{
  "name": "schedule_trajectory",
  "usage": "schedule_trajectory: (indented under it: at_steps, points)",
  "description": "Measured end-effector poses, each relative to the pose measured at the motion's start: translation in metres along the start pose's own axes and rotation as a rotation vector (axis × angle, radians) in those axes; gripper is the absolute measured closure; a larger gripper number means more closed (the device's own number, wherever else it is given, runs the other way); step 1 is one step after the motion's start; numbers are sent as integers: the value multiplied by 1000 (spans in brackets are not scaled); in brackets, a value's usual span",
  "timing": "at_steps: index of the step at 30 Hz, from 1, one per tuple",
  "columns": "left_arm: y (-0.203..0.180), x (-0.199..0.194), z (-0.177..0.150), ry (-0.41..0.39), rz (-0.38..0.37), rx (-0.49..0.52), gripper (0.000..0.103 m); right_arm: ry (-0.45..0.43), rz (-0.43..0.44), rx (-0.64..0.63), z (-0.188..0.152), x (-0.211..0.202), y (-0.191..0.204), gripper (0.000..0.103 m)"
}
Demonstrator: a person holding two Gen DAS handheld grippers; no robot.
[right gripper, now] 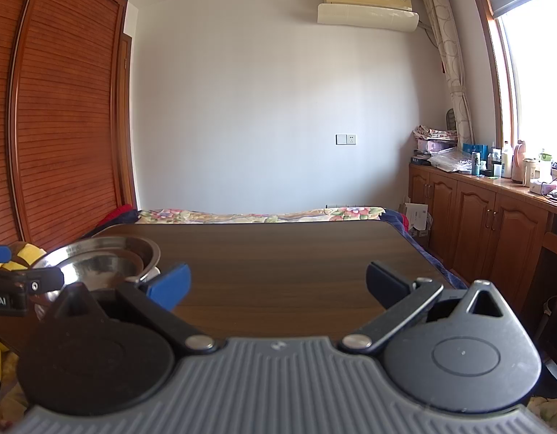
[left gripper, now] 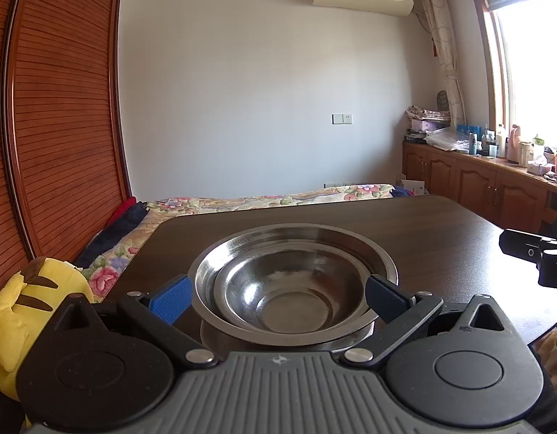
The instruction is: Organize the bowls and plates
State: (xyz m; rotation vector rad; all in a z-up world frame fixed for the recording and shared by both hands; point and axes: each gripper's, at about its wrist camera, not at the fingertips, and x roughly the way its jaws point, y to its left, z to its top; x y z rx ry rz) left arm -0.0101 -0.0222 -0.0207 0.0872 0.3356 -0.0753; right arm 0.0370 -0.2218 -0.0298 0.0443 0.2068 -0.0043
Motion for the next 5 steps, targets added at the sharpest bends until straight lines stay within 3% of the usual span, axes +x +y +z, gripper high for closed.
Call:
schedule_trajectory:
  at_steps: [5]
  points:
    - [0,0,0,1,-2,2,0,0,-1,1,0,1,1,0]
